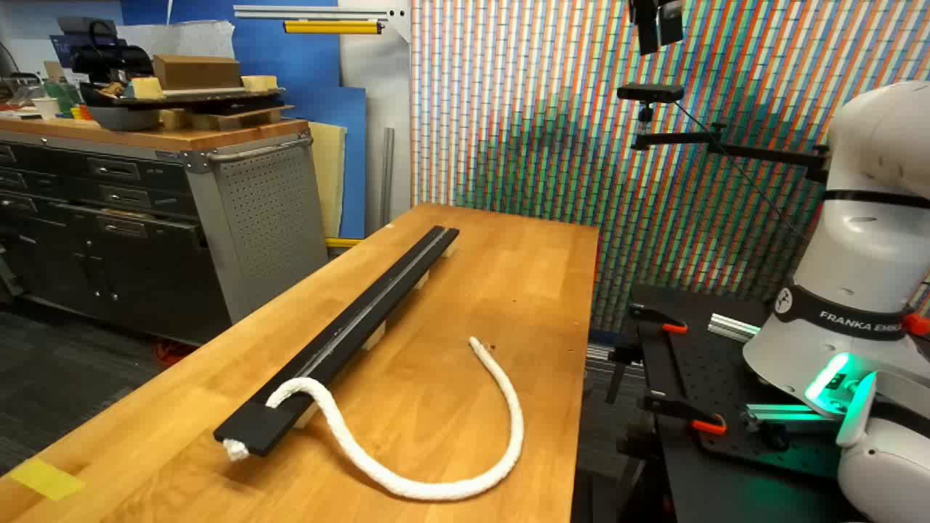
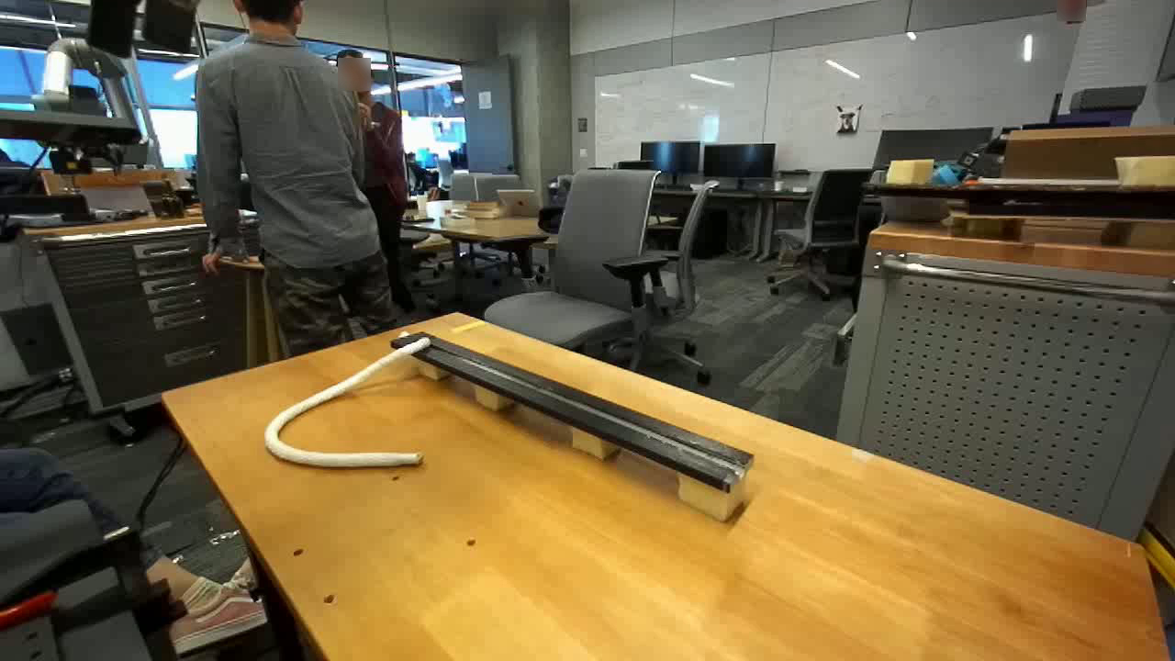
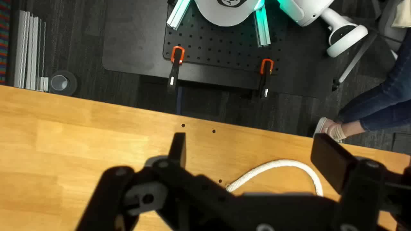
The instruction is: Put the rope in the groove on the object
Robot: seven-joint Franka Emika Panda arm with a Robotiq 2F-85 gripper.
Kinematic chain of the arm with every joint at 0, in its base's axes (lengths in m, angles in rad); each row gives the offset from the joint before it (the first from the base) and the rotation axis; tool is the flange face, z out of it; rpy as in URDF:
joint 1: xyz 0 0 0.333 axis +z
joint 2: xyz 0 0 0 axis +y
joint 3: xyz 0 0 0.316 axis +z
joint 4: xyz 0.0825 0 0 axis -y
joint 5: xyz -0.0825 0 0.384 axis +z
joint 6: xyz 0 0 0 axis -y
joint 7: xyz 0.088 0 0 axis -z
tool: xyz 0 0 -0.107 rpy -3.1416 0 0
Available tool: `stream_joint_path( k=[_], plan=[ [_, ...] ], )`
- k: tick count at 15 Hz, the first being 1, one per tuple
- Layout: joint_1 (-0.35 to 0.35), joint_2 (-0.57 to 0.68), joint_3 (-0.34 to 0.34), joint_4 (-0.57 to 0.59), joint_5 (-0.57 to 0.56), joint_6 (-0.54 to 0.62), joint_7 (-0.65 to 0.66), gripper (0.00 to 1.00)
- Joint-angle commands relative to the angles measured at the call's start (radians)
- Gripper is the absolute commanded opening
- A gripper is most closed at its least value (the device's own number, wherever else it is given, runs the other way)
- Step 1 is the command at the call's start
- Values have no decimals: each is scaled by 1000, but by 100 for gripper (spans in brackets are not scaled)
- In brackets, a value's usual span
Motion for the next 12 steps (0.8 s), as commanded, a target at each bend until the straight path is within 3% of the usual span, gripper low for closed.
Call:
stream_joint_path(
  k=[1,12],
  plan=[
    [-3,1,2,4,1,-1,-1,100],
    [-7,1,0,-1,21,24,22,100]
  ],
)
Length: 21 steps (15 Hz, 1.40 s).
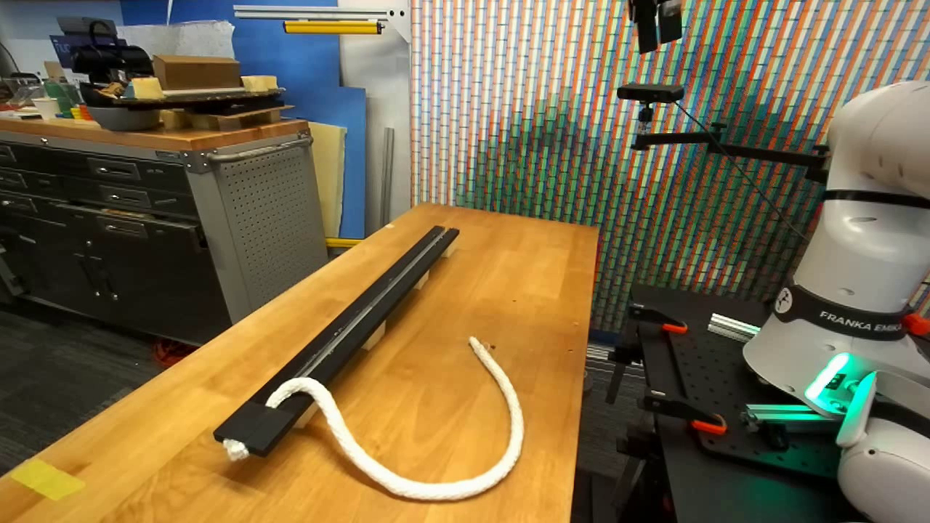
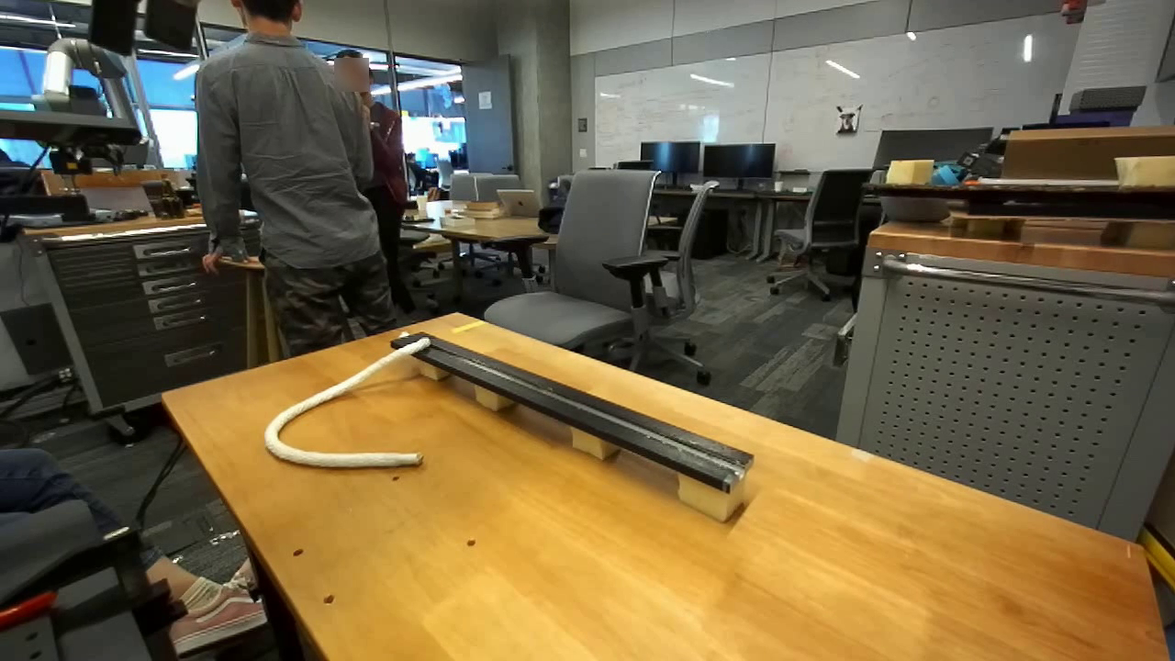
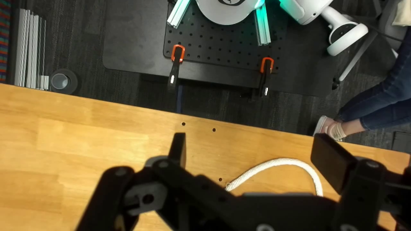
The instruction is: Put the rope in the groove on the object
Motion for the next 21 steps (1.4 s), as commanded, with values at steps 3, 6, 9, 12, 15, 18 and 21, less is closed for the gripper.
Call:
stream_joint_path(
  k=[3,6,9,12,15,18,21],
  plan=[
    [-16,5,4,-37,55,119,85,100],
    [-24,8,11,-90,96,249,163,100],
    [-35,16,25,-151,121,346,256,100],
    [-47,23,49,-211,118,453,358,100],
    [-48,44,58,-252,157,544,439,100],
    [-38,85,57,-279,238,648,473,100],
    [-37,145,66,-293,283,742,492,100]
  ],
)
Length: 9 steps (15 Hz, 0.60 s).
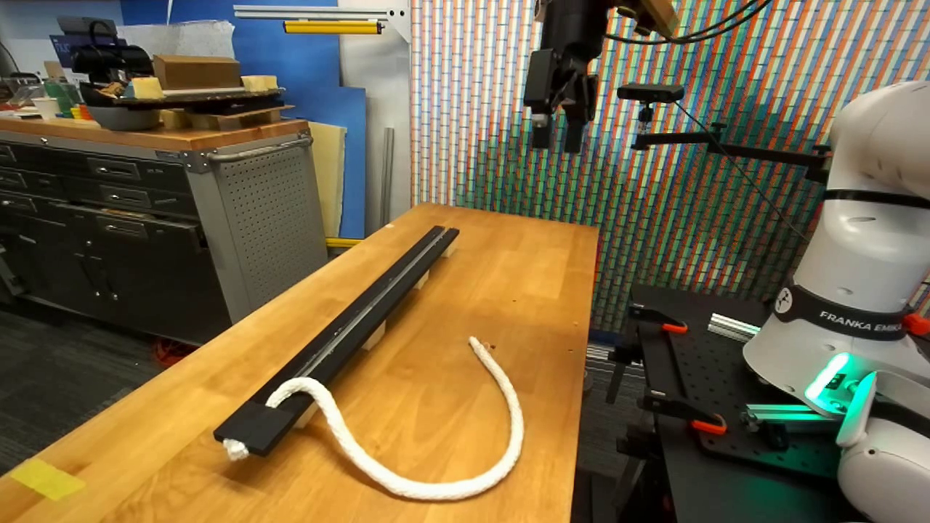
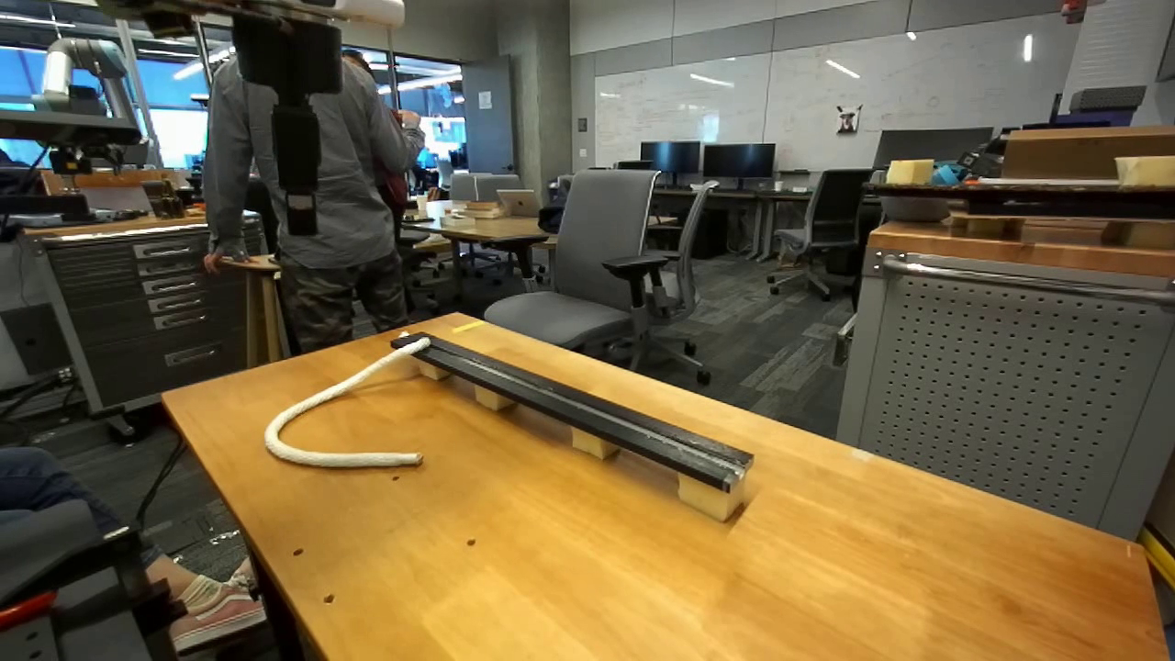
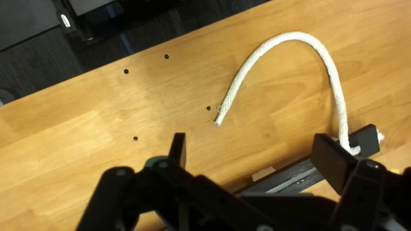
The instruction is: Put the rope in the groove on the object
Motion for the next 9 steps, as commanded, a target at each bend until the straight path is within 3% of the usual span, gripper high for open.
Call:
stream_joint_path(
  k=[1,9],
  plan=[
    [-10,64,25,-6,48,91,36,100],
    [-10,83,26,-8,23,81,23,100]
  ],
)
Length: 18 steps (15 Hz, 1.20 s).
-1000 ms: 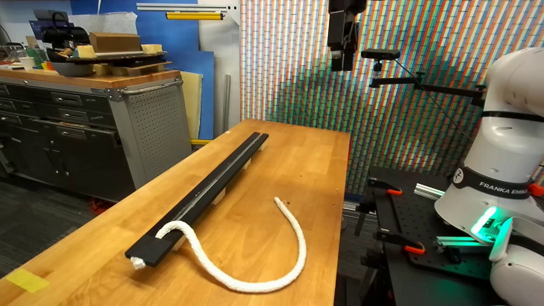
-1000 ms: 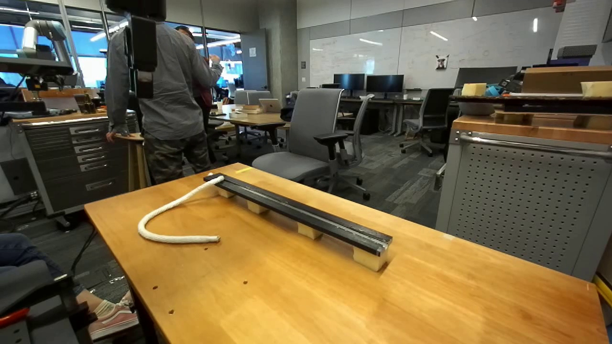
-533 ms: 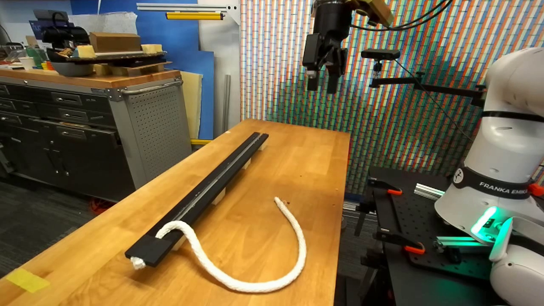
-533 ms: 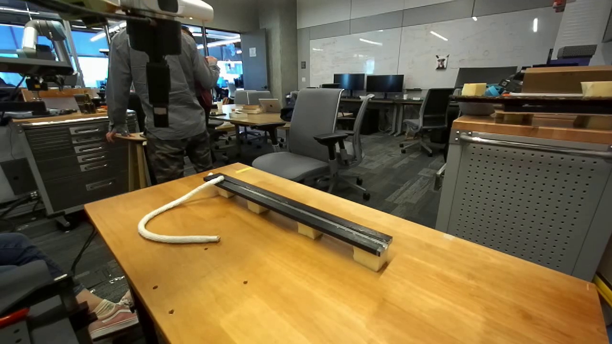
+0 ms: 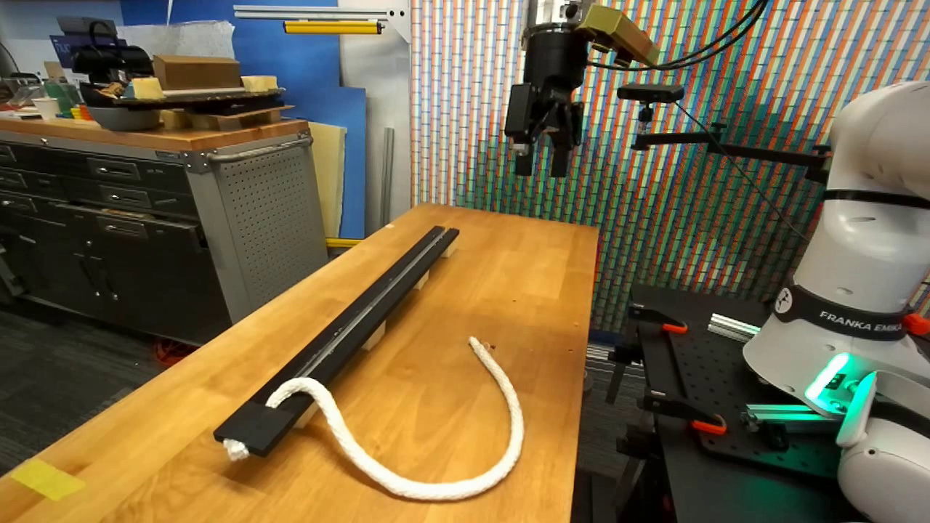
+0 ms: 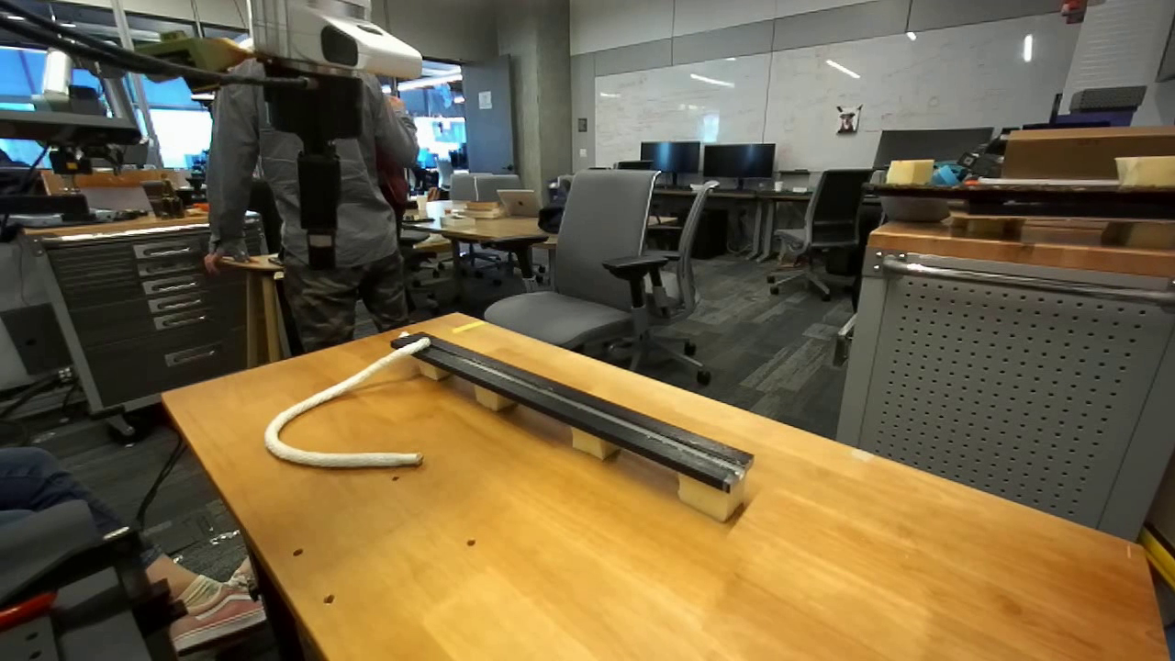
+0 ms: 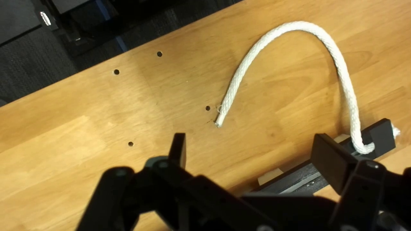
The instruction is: Put the rope in the groove on the object
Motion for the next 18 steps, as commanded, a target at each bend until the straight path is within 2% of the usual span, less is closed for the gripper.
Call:
stream_joint_path(
  k=[1,3,10,13,18],
  plan=[
    [-10,0,9,2,4,-3,-3,100],
    [-9,17,-2,-6,44,46,-3,100],
    [-10,143,13,-110,106,424,73,100],
    [-1,217,11,-124,101,455,83,100],
    [34,320,30,-107,124,440,76,100]
  ],
)
